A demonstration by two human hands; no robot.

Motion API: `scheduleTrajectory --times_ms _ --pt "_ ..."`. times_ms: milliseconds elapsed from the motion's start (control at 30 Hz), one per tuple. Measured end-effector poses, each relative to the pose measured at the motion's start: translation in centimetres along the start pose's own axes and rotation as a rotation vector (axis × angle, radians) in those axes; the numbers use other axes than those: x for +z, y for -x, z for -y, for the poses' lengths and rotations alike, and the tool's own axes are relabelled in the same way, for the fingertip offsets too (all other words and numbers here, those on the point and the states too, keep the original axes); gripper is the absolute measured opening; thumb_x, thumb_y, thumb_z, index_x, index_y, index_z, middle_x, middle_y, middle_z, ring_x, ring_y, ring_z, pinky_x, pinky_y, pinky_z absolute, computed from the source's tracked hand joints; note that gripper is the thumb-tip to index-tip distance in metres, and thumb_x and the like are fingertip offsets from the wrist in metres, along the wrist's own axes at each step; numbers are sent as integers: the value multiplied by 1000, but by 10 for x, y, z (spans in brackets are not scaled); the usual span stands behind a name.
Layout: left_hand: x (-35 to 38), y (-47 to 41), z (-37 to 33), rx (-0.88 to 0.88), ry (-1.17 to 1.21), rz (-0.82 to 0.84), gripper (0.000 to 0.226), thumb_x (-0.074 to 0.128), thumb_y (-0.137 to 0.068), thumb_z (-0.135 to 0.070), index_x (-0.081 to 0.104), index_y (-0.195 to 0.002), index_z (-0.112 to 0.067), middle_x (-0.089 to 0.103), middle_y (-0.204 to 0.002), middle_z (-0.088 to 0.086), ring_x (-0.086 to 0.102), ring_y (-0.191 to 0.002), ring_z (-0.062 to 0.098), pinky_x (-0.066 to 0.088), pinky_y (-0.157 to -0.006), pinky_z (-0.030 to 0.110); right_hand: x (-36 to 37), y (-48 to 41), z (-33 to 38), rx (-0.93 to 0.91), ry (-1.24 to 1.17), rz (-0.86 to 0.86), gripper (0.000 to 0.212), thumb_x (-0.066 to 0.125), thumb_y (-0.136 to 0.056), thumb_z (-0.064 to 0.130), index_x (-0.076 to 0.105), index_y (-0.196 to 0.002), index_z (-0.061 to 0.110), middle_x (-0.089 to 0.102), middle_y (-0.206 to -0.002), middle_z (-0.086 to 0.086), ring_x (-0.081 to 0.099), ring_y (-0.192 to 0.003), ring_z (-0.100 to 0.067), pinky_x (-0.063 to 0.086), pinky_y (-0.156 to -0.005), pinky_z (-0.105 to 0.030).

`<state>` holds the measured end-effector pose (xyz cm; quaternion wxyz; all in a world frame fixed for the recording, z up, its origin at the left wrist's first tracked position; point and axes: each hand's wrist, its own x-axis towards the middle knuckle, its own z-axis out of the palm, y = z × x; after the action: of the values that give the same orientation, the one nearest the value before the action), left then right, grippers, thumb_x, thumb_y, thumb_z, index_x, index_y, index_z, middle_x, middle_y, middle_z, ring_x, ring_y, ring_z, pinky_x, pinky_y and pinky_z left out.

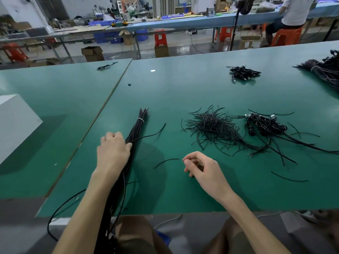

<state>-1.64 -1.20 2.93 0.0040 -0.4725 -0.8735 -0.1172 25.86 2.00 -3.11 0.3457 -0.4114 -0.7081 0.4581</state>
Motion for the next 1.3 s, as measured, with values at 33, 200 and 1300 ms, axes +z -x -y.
scheduleTrajectory --times_ms 33,200,1300 --pt "-5 -2 8 -71 -7 53 41 58 -103 -37 58 -126 -3 58 -126 22 52 -117 41 46 -95 50 1 0 0 -7 12 0 7 62 -102 27 68 -98 26 73 -83 11 68 -73 -7 53 -71 -19" --pt "-10 -3 33 -153 127 187 37 64 -101 -36 60 -83 -4 68 -79 14 68 -78 36 53 -75 41 8 3 4 -71 157 9 11 58 -103 33 67 -103 25 69 -83 12 65 -82 -2 54 -77 -22" --pt "21 -29 -62 226 673 690 43 65 -100 -38 74 -91 3 72 -76 10 69 -66 19 55 -61 28 134 -5 65 221 -670 206 36 46 -110 18 65 -82 5 62 -65 -5 58 -52 -16 39 -45 -24"
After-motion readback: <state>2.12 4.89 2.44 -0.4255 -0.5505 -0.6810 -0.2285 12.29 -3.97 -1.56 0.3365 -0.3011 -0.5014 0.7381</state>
